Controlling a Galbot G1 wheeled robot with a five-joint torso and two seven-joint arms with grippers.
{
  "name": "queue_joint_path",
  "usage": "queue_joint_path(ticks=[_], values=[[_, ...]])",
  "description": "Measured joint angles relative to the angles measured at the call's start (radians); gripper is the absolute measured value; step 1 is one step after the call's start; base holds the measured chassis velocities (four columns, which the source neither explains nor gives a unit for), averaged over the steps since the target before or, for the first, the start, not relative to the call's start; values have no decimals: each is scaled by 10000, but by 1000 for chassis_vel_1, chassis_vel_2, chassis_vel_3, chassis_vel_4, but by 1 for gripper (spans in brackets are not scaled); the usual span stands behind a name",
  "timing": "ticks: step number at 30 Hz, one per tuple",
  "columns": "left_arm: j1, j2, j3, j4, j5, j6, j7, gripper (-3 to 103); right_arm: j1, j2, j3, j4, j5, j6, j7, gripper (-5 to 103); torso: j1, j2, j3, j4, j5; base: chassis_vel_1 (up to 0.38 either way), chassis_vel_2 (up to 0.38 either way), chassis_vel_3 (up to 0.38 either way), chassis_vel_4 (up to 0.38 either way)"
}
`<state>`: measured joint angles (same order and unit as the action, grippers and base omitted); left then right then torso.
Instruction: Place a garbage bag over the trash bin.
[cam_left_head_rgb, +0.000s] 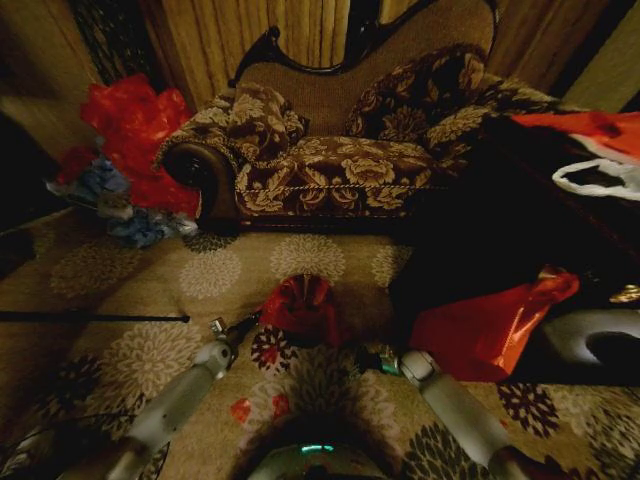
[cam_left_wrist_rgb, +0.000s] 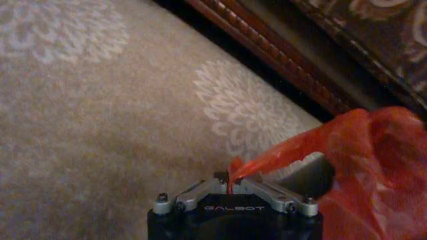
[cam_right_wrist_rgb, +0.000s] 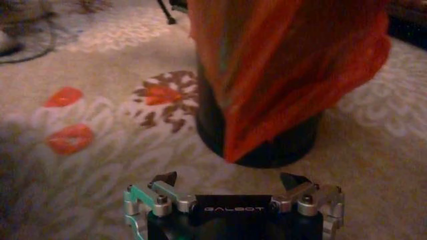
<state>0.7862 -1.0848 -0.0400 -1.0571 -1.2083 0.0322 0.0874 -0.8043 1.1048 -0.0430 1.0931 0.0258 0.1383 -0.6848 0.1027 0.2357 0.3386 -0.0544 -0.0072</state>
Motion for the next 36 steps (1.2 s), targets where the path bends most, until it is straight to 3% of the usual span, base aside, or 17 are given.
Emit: queue_joint_path(ticks=[5, 7, 9, 13, 15, 16, 18, 19, 21, 22, 26, 27, 29, 31, 33, 35, 36], values=[[-261, -537, -37, 563, 230, -22, -330, 0, -131, 116, 51, 52, -255, -108, 606, 100, 0, 0, 0, 0, -2, 0, 0, 0, 0], [-156, -613, -92, 509, 327, -104, -671, 0, -451, 159, 431, 688, 19, -170, 968, 100, 1, 0, 1, -7, -1, 0, 0, 0, 0], [-9, -532, -158, 342, 341, -219, -876, 0, -674, 52, 617, 1270, 328, -213, 1401, 100, 0, 0, 0, 2, 1, 0, 0, 0, 0], [357, -304, -445, -855, -884, -114, -2124, 0, -1298, -150, 1590, 2282, 888, 323, 2005, 100, 0, 0, 0, 3, -3, 0, 0, 0, 0], [587, -80, -515, -1557, -883, -69, -2385, 0, -1747, -226, 2240, 3031, 1557, 545, 2633, 100, 0, 0, -1, -5, 3, 0, 0, 0, 0], [587, -80, -515, -1557, -883, -69, -2385, 0, -1747, -226, 2240, 3031, 1557, 545, 2633, 100, 0, 0, -1, -5, 3, 0, 0, 0, 0], [705, 121, -509, -1795, -806, -168, -2197, 0, -2156, -248, 2608, 3984, 2309, 561, 3777, 100, -1, 0, -1, -2, -4, 0, 0, 0, 0], [705, 121, -509, -1795, -806, -168, -2197, 0, -2156, -248, 2608, 3984, 2309, 561, 3777, 100, -1, 0, -1, -2, -4, 0, 0, 0, 0], [746, 148, -553, -1861, -893, -197, -2025, 0, -2386, -204, 2584, 4770, 2970, 527, 4899, 100, 0, 0, -1, 4, 1, 0, 0, 0, 0], [746, 148, -553, -1861, -893, -197, -2025, 0, -2386, -204, 2584, 4770, 2970, 527, 4899, 100, 0, 0, -1, 4, 1, 0, 0, 0, 0], [760, 152, -695, -1824, -1625, 103, -1818, 0, -2564, -84, 2347, 6108, 4035, 160, 6438, 100, 0, 0, 0, -1, -4, 0, 0, 0, 0], [760, 152, -695, -1824, -1625, 103, -1818, 0, -2564, -84, 2347, 6108, 4035, 160, 6438, 100, 0, 0, 0, -1, -4, 0, 0, 0, 0], [905, 324, -796, -2042, -1849, 41, -1278, 0, -2563, -7, 2320, 6736, 4703, 34, 7013, 100, 0, 0, 0, 1, 0, 0, 0, 0, 0], [1013, 427, -816, -2184, -1768, -101, -925, 0, -2568, 16, 2325, 7077, 5020, -43, 7269, 100, 0, 0, -1, 2, 0, 0, 0, 0, 0], [1227, 610, -877, -2510, -1020, -617, -392, 0, -2666, 65, 2414, 7821, 5459, -228, 7766, 100, -1, 0, -1, 3, -2, 0, 0, 0, 0], [1389, 641, -1030, -2822, -41, -1278, -230, 0, -2883, 133, 2486, 8243, 5461, -379, 8000, 100, -1, 0, -1, 1, -7, 0, 0, 0, 0], [1389, 641, -1030, -2822, -41, -1278, -230, 0, -2883, 133, 2486, 8243, 5461, -379, 8000, 100, -1, 0, -1, 1, -7, 0, 0, 0, 0]])
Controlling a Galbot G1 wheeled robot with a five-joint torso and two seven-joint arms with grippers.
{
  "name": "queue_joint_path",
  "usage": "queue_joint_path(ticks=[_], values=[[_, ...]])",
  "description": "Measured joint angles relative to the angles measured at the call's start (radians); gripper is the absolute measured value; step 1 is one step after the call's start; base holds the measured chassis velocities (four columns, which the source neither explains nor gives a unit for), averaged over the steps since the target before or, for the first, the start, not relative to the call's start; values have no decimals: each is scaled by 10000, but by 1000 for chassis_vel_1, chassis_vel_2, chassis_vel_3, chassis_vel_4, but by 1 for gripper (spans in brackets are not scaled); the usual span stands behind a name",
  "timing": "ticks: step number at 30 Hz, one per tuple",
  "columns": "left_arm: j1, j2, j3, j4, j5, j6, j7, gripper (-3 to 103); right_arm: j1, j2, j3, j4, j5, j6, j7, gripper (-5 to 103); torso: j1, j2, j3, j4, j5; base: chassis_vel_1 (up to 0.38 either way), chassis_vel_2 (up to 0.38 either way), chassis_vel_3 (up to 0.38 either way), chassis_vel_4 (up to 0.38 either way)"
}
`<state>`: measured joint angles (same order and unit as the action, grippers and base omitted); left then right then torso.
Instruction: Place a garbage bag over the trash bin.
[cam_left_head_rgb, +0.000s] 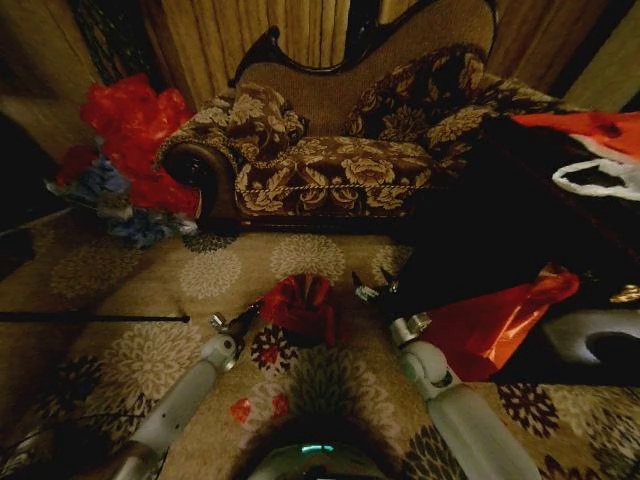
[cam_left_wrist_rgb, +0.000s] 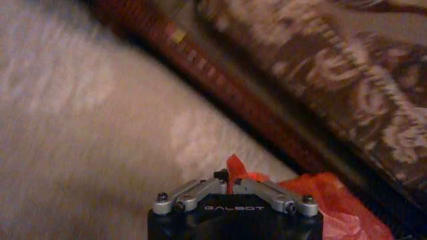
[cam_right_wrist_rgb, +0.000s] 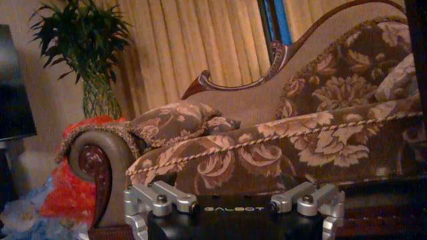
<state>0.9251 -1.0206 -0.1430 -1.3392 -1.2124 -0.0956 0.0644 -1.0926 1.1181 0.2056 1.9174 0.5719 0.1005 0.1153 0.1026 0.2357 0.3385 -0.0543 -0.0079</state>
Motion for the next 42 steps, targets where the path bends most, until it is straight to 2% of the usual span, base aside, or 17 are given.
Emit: queue_joint_path(ticks=[2, 3, 5, 12, 16, 17, 21, 22, 23, 25, 29, 32, 34, 35, 38, 39, 42], values=[[201, 66, -226, -378, 1362, -759, 122, -3, -412, 114, 98, 97, -417, -24, 11, 100, 0, 0, 0, -2, 7, 0, 0, 0, 0], [201, 66, -226, -378, 1362, -759, 122, -3, -412, 114, 98, 97, -417, -24, 11, 100, 0, 0, 0, -2, 7, 0, 0, 0, 0], [430, 191, -398, -753, 2361, -1374, 216, 6, -900, 377, 298, 63, -1204, 122, -224, 100, 0, 0, 0, -2, 6, 0, 0, 0, 0], [694, 261, -445, -981, 3253, -1862, -39, 28, -1793, 851, 404, 167, -2178, 498, -702, 100, -1, 0, -1, -2, 6, 0, 0, 0, 0], [716, 260, -329, -596, 2162, -226, -444, 49, -2399, 1048, 365, 287, -2527, 583, -737, 100, -1, 0, 0, -2, 4, 0, 0, 0, 0], [716, 260, -329, -596, 2162, -226, -444, 49, -2399, 1048, 365, 287, -2527, 583, -737, 100, -1, 0, 0, -2, 4, 0, 0, 0, 0], [830, 495, -546, -990, -387, 3001, -1586, 66, -2812, 1071, 469, 369, -2655, 657, -754, 100, -1, 0, 0, -1, 5, 0, 0, 0, 0], [830, 495, -546, -990, -387, 3001, -1586, 66, -2812, 1071, 469, 369, -2655, 657, -754, 100, -1, 0, 0, -1, 5, 0, 0, 0, 0], [891, 604, -645, -1115, -738, 3670, -1577, 71, -2910, 1068, 521, 372, -2684, 674, -766, 100, -1, 1, 1, -2, 7, 0, 0, 0, 0], [1027, 786, -749, -1241, -897, 3910, -994, 76, -3041, 1067, 606, 379, -2716, 686, -771, 100, -1, 0, 0, -1, 5, 0, 0, 0, 0], [1504, 1007, -1426, -1729, -1081, 3390, 3, 97, -3150, 1105, 643, 386, -2753, 698, -780, 100, -1, 0, 0, -4, 7, 0, 0, 0, 0], [2009, 1145, -1928, -2165, -944, 3094, 22, 99, -3175, 1131, 673, 385, -2751, 706, -807, 100, 0, 0, 0, -1, 6, 0, 0, 0, 0], [2735, 1235, -2620, -2725, -181, 2258, -50, 100, -3262, 1148, 781, 465, -2722, 708, -834, 100, -1, 0, 0, 1, 1, 0, 0, 0, 0], [2735, 1235, -2620, -2725, -181, 2258, -50, 100, -3262, 1148, 781, 465, -2722, 708, -834, 100, -1, 0, 0, 1, 1, 0, 0, 0, 0], [3548, 1408, -3439, -3616, 1393, 1043, -187, 95, -3484, 1194, 969, 813, -2576, 617, -824, 100, -2, 0, -1, 6, 10, 0, 0, 0, 0], [3548, 1408, -3439, -3616, 1393, 1043, -187, 95, -3484, 1194, 969, 813, -2576, 617, -824, 100, -2, 0, -1, 6, 10, 0, 0, 0, 0], [3663, 1530, -3471, -4457, 2885, 202, -532, 99, -3788, 1397, 1360, 1214, -2639, 494, -1042, 100, -1, 1, 0, 4, 6, 0, 0, 0, 0]])
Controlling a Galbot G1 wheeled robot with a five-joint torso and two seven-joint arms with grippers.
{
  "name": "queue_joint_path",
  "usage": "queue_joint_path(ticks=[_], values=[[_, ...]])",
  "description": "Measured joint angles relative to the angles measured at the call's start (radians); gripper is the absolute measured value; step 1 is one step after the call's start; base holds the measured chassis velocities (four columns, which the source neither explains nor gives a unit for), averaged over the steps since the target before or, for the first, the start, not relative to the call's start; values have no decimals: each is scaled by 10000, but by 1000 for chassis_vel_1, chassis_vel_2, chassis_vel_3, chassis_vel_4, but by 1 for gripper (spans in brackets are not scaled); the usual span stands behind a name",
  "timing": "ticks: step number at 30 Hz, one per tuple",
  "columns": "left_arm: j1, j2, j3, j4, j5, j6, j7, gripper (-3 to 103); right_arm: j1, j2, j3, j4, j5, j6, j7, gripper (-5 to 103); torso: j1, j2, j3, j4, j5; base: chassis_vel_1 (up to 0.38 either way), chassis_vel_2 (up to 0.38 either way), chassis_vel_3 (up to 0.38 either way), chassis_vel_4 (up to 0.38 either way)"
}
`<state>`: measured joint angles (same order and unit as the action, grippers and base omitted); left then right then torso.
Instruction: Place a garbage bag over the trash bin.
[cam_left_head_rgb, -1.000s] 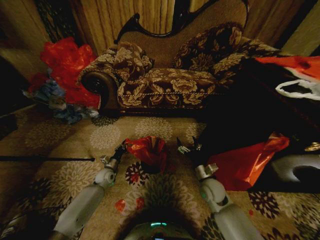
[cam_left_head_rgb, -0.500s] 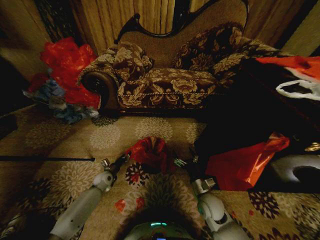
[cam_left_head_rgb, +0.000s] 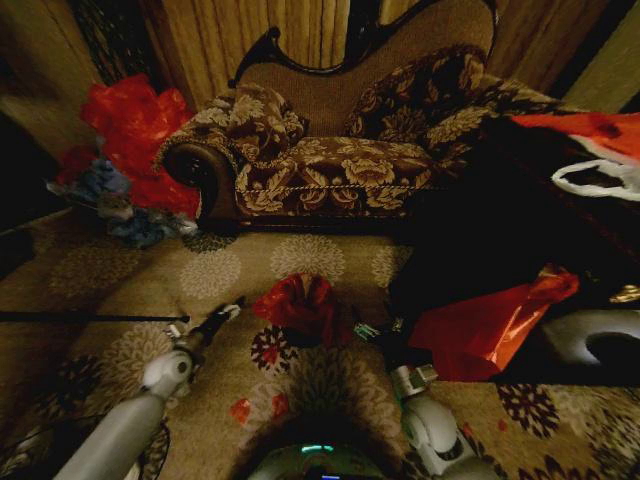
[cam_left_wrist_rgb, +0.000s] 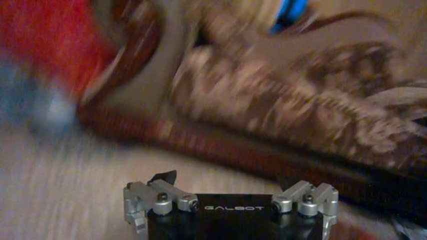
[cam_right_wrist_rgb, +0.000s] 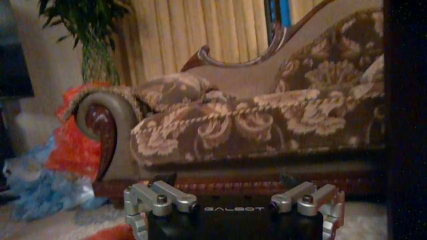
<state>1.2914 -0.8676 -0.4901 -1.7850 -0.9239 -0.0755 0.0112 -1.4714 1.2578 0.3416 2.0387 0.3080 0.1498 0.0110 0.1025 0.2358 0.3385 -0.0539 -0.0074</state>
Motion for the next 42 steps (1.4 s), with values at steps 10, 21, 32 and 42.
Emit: queue_joint_path(ticks=[10, 21, 32, 42], values=[[-778, -212, 745, -2477, 1365, 728, -2191, 100, -2761, 1404, 1766, 1397, -1570, 565, -215, 100, 1, 0, 0, -6, 0, 0, 0, 0, 0], [-2085, 912, 1969, -2564, 1221, 2700, -2639, 101, -3154, 1770, 1730, 1690, -1752, 615, -213, 100, 2, 0, 2, -9, -4, 0, 0, 0, 0], [-7316, 2690, 7062, -1265, -1613, 5185, -2558, 74, -3116, 1749, 1711, 1674, -1735, 615, -210, 100, 2, -1, 2, -7, 7, 0, 0, 0, 0], [-12058, 1103, 11389, 918, -2869, 6700, -2080, 46, -3100, 1740, 1703, 1655, -1725, 614, -206, 100, 3, -1, 3, -8, 0, 0, 0, 0, 0]])
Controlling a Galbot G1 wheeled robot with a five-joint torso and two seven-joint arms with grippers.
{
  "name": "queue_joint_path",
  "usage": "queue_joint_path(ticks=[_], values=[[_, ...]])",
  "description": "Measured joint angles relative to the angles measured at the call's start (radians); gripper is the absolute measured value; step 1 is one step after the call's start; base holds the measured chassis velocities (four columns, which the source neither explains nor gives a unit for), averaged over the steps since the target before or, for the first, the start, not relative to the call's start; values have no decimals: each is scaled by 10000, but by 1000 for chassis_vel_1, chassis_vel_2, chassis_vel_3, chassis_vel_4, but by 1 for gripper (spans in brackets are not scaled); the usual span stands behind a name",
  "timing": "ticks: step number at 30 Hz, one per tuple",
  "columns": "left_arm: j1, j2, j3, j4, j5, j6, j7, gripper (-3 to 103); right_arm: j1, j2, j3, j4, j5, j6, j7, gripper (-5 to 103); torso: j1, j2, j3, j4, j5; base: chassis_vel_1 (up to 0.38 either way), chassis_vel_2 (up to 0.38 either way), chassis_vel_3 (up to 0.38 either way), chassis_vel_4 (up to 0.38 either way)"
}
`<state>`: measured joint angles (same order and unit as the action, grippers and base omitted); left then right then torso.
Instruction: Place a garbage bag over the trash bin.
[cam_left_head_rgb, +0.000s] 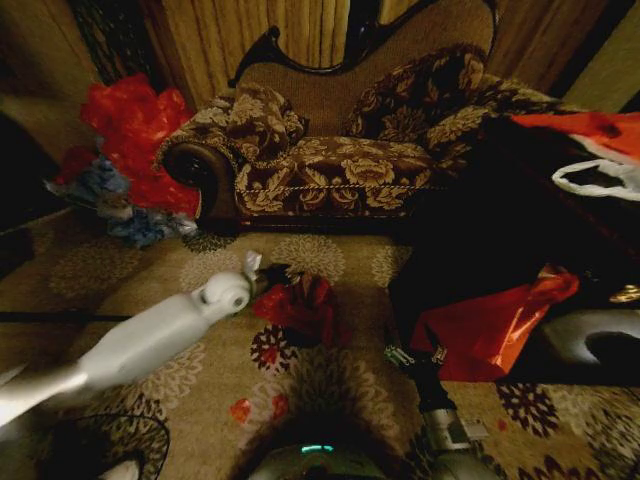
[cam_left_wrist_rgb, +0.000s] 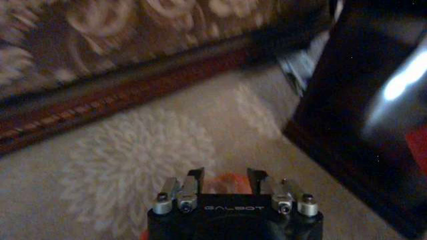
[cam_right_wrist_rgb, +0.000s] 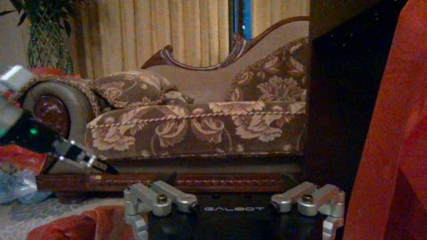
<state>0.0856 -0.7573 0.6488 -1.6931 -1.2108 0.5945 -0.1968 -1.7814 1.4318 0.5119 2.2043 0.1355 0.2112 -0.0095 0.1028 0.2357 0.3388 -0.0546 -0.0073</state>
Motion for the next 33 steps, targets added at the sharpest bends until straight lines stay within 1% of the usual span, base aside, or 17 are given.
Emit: queue_joint_path(ticks=[3, 4, 6, 8, 10, 11, 14, 15, 17, 22, 23, 24, 25, 28, 29, 31, 33], values=[[-1180, -389, 1707, 703, -564, 865, 281, 38, 3, -1, -4, -4, 3, -1, 1, 100, -1, 0, -1, 2, 2, 0, 0, 0, 0], [-1180, -389, 1707, 703, -564, 865, 281, 38, 3, -1, -4, -4, 3, -1, 1, 100, -1, 0, -1, 2, 2, 0, 0, 0, 0], [-1516, -680, 2526, 1215, -618, 1139, 370, 30, 4, -3, -5, -6, 5, -3, 2, 100, -1, 0, -1, 5, 4, 0, 0, 0, 0], [-1529, -800, 2724, 1406, -551, 1204, 376, 26, 6, -3, -8, -6, 5, -4, 2, 100, -1, 0, -2, 3, 1, 0, 0, 0, 0], [-1375, -1287, 3114, 2241, -30, 1214, 433, 19, 6, -5, -8, -9, 7, -6, 4, 100, -2, 0, -1, 8, 2, 0, 0, 0, 0], [-1375, -1287, 3114, 2241, -30, 1214, 433, 19, 6, -5, -8, -9, 7, -6, 4, 100, -2, 0, -1, 8, 2, 0, 0, 0, 0], [-1003, -2235, 3159, 3584, 412, 1167, 451, 7, 8, -7, -9, -12, 10, -7, 6, 100, -1, 0, -1, 5, 2, 0, 0, 0, 0], [-1003, -2235, 3159, 3584, 412, 1167, 451, 7, 8, -7, -9, -12, 10, -7, 6, 100, -1, 0, -1, 5, 2, 0, 0, 0, 0], [-769, -2855, 2893, 4217, 512, 1080, 493, 1, 9, -7, -9, -13, 12, -7, 7, 100, -1, 0, -1, 1, 2, 0, 0, 0, 0], [-485, -3427, 2525, 4844, 687, 1051, 484, 0, 10, -8, -9, -16, 13, -8, 10, 100, -2, 0, -3, 5, 7, 0, 0, 0, 0], [-435, -3747, 2554, 5287, 869, 1050, 515, 0, 10, -8, -10, -16, 13, -7, 9, 100, -2, 0, -2, 7, 1, 0, 0, 0, 0], [-398, -4067, 2611, 5746, 1155, 1049, 680, 0, 10, -8, -10, -16, 14, -8, 10, 100, -2, 0, -2, 6, 0, 0, 0, 0, 0], [-398, -4067, 2611, 5746, 1155, 1049, 680, 0, 10, -8, -10, -16, 14, -8, 10, 100, -2, 0, -2, 6, 0, 0, 0, 0, 0], [-329, -4796, 2716, 7288, 1983, 978, 1250, 0, 10, -9, -9, -17, 14, -8, 11, 100, -2, 0, -2, -2, 3, 0, 0, 0, 0], [-329, -4796, 2716, 7288, 1983, 978, 1250, 0, 10, -9, -9, -17, 14, -8, 11, 100, -2, 0, -2, -2, 3, 0, 0, 0, 0], [-315, -5093, 2735, 8162, 2428, 910, 1568, 0, 10, -9, -11, -17, 14, -8, 11, 100, -2, 0, -2, 1, -3, 0, 0, 0, 0], [-329, -5116, 2780, 8404, 2577, 895, 1697, 0, 11, -8, -12, -17, 14, -8, 11, 100, -2, 0, -2, 3, -1, 0, 0, 0, 0]])
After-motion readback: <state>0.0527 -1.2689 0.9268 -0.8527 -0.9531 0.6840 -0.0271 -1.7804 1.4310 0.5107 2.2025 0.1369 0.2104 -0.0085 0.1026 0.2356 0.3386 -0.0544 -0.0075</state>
